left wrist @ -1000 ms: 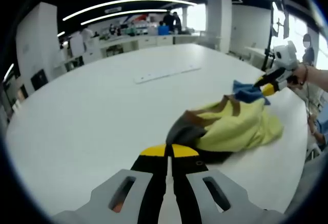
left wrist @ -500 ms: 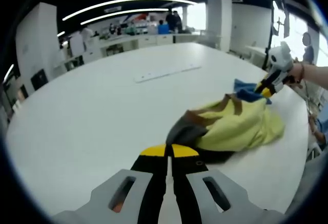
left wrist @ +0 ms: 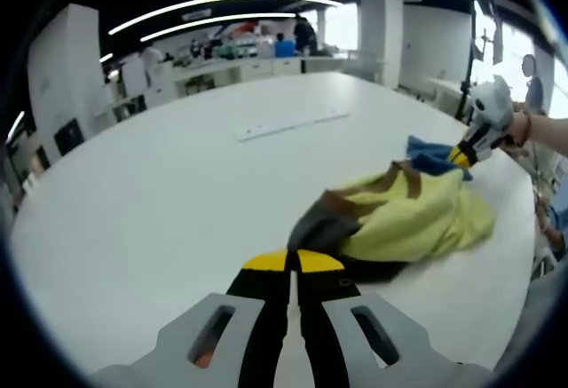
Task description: Fold the garment on the visible template until the final outline fits inside the template.
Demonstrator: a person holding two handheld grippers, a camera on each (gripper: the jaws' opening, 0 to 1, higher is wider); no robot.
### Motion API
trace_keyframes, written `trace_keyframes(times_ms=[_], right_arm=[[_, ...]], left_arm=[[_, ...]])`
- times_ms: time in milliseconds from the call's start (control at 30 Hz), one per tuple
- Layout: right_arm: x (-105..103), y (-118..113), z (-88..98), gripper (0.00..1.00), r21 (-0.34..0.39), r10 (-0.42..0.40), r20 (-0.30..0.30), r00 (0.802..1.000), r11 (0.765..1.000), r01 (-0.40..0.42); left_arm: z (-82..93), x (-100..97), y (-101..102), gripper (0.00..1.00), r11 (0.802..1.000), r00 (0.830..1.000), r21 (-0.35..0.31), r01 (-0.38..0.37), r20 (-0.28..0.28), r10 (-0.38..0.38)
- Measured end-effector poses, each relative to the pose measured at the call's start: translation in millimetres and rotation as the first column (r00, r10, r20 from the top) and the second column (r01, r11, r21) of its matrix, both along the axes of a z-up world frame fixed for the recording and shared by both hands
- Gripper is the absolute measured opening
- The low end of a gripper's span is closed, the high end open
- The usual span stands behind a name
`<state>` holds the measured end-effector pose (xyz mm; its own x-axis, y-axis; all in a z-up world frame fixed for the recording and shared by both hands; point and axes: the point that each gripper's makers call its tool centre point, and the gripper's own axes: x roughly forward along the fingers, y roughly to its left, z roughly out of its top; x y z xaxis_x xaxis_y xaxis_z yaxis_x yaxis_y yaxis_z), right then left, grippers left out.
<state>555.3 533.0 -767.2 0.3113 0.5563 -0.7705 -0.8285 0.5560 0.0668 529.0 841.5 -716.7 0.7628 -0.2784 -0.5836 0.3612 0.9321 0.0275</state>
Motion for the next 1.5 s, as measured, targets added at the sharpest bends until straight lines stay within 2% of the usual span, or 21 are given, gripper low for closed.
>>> trace_keyframes(times_ms=[133,233,333,467,533,600,667,767,833,933,1000,1067,1167,1200,1233,1300,1333,1367,1400,1433,1500], right_arm=[[-6.0,-0.9,7.8,0.00,0.007,0.018,0.007,1.000,1.000,-0.018],[-2.0,-5.0,15.3,0.00,0.016,0.009,0.030,0.999,1.000,-0.010],[4.8,-9.1,31.8,0.00,0.044,-0.023,0.075,0.997,0.999,0.019],[21.2,-15.9,53.6,0.00,0.097,-0.061,0.142,0.988,0.994,0.048],[24.0,-17.2,61.8,0.00,0.106,-0.072,0.147,0.987,0.993,0.057],[29.3,-18.8,67.8,0.00,0.114,-0.083,0.168,0.982,0.991,0.064],[36.5,-20.8,76.0,0.00,0.117,-0.108,0.194,0.975,0.989,0.086],[56.4,-25.0,96.6,0.00,0.172,-0.173,0.252,0.952,0.976,0.132],[67.6,-28.2,106.6,0.00,0.192,-0.210,0.277,0.938,0.968,0.160],[95.9,-40.0,117.1,0.00,0.202,-0.285,0.329,0.901,0.953,0.228],[108.7,-43.8,119.7,0.00,0.208,-0.327,0.335,0.884,0.940,0.269],[121.4,-47.5,119.6,0.00,0.217,-0.364,0.335,0.869,0.927,0.305],[143.5,-51.8,115.0,0.00,0.260,-0.421,0.301,0.856,0.900,0.350],[148.3,-53.0,112.4,0.00,0.281,-0.444,0.280,0.851,0.886,0.370],[155.8,-56.9,108.0,0.00,0.303,-0.483,0.247,0.840,0.862,0.406],[165.1,-60.0,100.6,0.00,0.336,-0.524,0.201,0.828,0.831,0.444],[167.0,-60.9,98.6,0.00,0.342,-0.534,0.188,0.824,0.822,0.455],[168.5,-61.3,94.4,0.00,0.356,-0.550,0.159,0.820,0.807,0.472],[171.5,-62.9,92.2,0.00,0.364,-0.560,0.155,0.814,0.798,0.480],[180.3,-69.4,86.9,0.00,0.366,-0.583,0.141,0.800,0.782,0.505],[184.2,-70.6,81.3,0.00,0.376,-0.596,0.109,0.795,0.765,0.522]], left_arm=[[0.6,-0.4,1.6,0.00,1.000,1.000,-0.002,-0.003,0.003,0.003],[3.3,-0.3,1.6,0.00,1.000,1.000,-0.009,-0.008,0.012,0.008],[22.8,-0.6,-3.9,0.00,0.998,0.997,-0.061,-0.009,0.073,0.014],[43.4,5.3,2.0,0.00,0.997,0.991,-0.068,-0.022,0.129,0.031],[52.0,9.8,3.2,0.00,0.997,0.989,-0.067,-0.025,0.146,0.034],[66.7,16.7,-0.4,0.00,0.997,0.981,-0.082,-0.010,0.193,0.026],[78.1,21.4,-3.3,0.00,0.996,0.975,-0.085,-0.005,0.220,0.024],[100.0,34.1,-8.6,0.00,0.997,0.959,-0.073,-0.010,0.281,0.031],[110.4,50.2,-5.2,0.00,0.994,0.946,-0.107,-0.037,0.318,0.070],[119.8,71.2,-7.8,0.00,0.985,0.930,-0.159,-0.068,0.347,0.121],[119.3,84.6,-10.5,0.00,0.981,0.926,-0.175,-0.084,0.351,0.141],[113.1,102.2,-13.5,0.00,0.983,0.921,-0.150,-0.106,0.357,0.154],[99.9,121.5,-19.6,0.00,0.975,0.923,-0.184,-0.128,0.337,0.184],[89.8,129.3,-17.7,0.00,0.968,0.929,-0.203,-0.147,0.307,0.205],[85.7,134.8,-18.0,0.00,0.967,0.930,-0.208,-0.147,0.304,0.207],[75.5,145.9,-16.7,0.00,0.960,0.931,-0.225,-0.168,0.283,0.229],[67.9,153.7,-14.7,0.00,0.952,0.933,-0.244,-0.184,0.261,0.247],[64.3,158.5,-12.8,0.00,0.954,0.932,-0.234,-0.188,0.263,0.248],[58.3,160.3,-10.5,0.00,0.952,0.934,-0.227,-0.204,0.248,0.259],[51.7,164.3,-7.9,0.00,0.949,0.936,-0.226,-0.219,0.227,0.270],[47.1,166.0,-9.4,0.00,0.951,0.937,-0.218,-0.220,0.225,0.268]])
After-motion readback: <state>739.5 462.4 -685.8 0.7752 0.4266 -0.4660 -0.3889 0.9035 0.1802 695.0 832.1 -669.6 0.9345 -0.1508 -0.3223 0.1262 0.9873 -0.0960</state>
